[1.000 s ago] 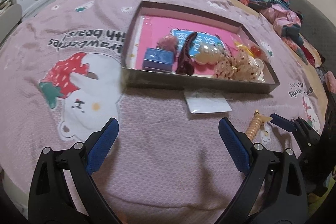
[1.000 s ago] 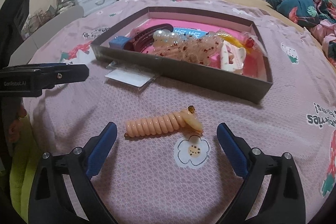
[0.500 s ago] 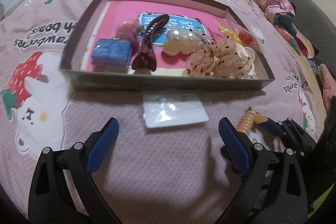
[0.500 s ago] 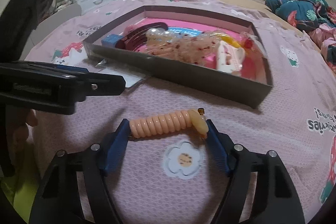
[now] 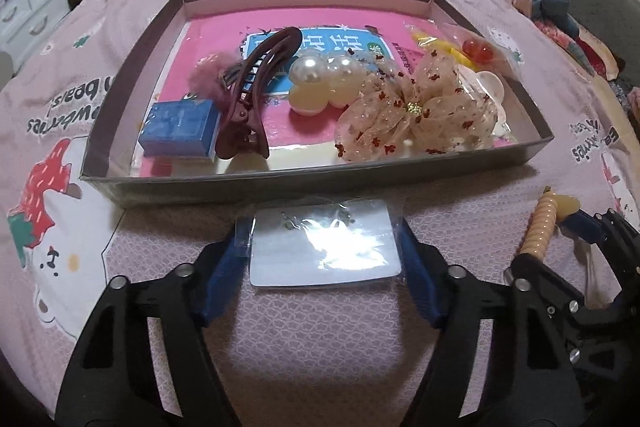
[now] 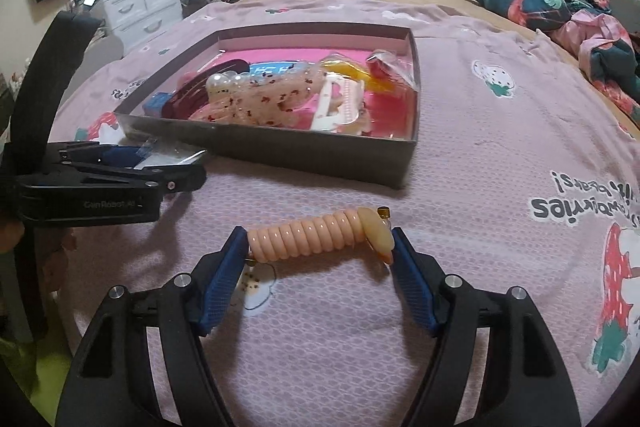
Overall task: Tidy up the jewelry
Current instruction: 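Grasp the earring card bag with the left gripper while the right grasps the peach coiled hair tie, then carry the earring card into the tray with the left gripper while the right drops the hair tie there, then open both grippers and withdraw them from the tray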
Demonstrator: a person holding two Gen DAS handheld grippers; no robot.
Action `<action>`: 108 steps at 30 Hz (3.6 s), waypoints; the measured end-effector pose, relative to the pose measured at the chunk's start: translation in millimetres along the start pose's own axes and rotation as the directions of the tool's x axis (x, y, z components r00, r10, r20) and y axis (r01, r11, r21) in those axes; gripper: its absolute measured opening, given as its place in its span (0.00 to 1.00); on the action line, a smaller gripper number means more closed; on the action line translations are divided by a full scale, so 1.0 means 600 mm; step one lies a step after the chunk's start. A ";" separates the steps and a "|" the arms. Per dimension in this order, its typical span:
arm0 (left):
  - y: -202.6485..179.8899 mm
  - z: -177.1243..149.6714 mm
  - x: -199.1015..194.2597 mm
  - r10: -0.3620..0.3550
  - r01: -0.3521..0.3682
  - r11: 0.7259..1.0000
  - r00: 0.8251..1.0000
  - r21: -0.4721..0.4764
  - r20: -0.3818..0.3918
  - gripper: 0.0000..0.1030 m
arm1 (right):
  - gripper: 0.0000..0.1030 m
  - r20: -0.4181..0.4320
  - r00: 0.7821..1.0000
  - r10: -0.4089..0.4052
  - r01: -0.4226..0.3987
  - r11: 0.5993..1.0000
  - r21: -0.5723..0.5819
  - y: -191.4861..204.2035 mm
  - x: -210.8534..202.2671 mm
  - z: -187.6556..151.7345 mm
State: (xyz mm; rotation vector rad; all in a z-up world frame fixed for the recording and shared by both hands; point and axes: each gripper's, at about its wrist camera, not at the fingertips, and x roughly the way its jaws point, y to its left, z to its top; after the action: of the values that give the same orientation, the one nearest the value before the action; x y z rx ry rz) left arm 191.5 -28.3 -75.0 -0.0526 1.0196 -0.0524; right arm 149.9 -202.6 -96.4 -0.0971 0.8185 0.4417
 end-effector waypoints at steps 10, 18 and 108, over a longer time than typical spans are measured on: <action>0.020 -0.017 -0.049 -0.058 0.060 0.997 0.997 -0.045 0.047 0.56 | 0.68 0.023 1.000 0.017 -0.017 1.000 -0.008 0.008 -0.024 0.007; 0.050 -0.016 -0.080 -0.065 0.073 0.993 0.994 -0.095 0.090 0.56 | 0.68 0.046 0.999 0.028 -0.026 0.999 -0.036 0.028 -0.040 0.019; 0.121 0.094 -0.061 -0.001 0.022 0.991 0.987 -0.131 0.161 0.79 | 0.89 0.087 0.996 0.018 -0.017 1.000 -0.008 0.040 0.003 0.109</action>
State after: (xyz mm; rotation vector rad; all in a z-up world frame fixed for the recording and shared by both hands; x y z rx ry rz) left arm 221.7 47.7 -19.2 -0.1809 0.8604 0.0093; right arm 185.8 -163.8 -50.9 -0.0764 0.7326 0.4624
